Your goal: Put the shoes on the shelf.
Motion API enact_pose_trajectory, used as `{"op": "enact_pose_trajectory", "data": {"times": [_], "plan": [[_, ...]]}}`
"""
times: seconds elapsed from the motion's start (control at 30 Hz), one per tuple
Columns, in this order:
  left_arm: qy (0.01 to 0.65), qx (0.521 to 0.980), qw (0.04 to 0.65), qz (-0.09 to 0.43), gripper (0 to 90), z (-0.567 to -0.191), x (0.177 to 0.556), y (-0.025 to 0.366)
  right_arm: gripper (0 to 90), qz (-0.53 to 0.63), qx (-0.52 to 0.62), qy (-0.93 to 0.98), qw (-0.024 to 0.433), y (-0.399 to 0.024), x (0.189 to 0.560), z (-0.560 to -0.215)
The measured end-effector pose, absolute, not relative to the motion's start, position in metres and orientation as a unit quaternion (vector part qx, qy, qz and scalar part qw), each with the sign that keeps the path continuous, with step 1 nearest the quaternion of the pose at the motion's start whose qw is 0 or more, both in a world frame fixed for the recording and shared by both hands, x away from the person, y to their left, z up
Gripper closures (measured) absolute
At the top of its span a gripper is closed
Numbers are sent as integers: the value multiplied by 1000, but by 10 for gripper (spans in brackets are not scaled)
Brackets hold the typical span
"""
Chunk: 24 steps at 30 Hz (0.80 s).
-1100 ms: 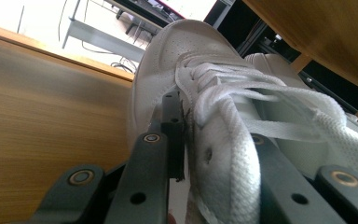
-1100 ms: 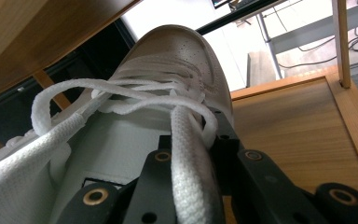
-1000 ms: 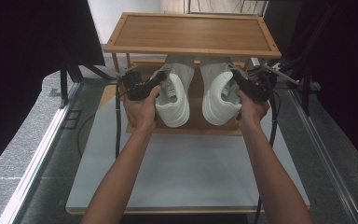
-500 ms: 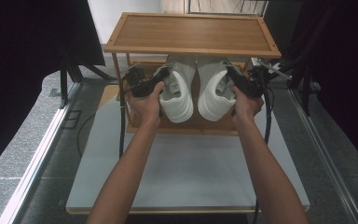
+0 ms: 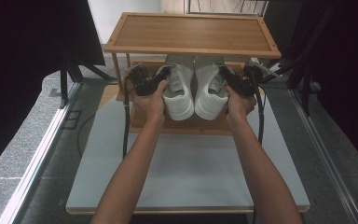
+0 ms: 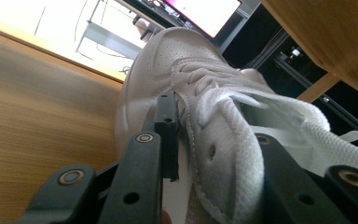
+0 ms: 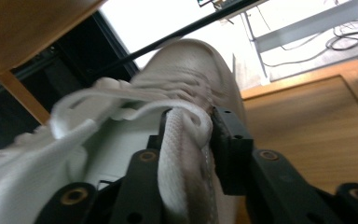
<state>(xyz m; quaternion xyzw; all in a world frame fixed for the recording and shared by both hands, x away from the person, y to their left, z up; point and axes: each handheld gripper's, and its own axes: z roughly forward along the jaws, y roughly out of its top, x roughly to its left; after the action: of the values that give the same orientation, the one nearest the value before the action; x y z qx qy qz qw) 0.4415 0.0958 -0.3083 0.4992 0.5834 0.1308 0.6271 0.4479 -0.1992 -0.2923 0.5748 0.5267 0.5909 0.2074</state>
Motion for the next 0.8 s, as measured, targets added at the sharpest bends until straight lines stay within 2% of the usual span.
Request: {"op": "enact_pose_trajectory", "data": {"times": [0.07, 0.17, 0.23, 0.3, 0.4, 0.53, 0.6, 0.8], "plan": [[579, 490, 642, 113, 691, -309, 444, 96, 650, 590, 568, 532, 213, -197, 449, -292], [560, 483, 667, 85, 574, -305, 445, 96, 544, 611, 555, 532, 189, -194, 452, -291], [538, 490, 679, 95, 571, -296, 439, 94, 534, 629, 537, 535, 172, -193, 451, -290], [515, 510, 680, 112, 536, -286, 432, 92, 509, 630, 527, 538, 191, -191, 443, -285], [500, 529, 675, 118, 532, -278, 418, 95, 503, 627, 515, 546, 210, -195, 431, -280], [483, 549, 672, 120, 626, -278, 399, 102, 575, 633, 496, 551, 222, -207, 408, -273], [468, 564, 669, 121, 712, -279, 387, 107, 651, 637, 473, 566, 224, -213, 391, -271], [430, 627, 634, 143, 848, -290, 341, 120, 856, 631, 393, 632, 218, -216, 342, -276]]}}
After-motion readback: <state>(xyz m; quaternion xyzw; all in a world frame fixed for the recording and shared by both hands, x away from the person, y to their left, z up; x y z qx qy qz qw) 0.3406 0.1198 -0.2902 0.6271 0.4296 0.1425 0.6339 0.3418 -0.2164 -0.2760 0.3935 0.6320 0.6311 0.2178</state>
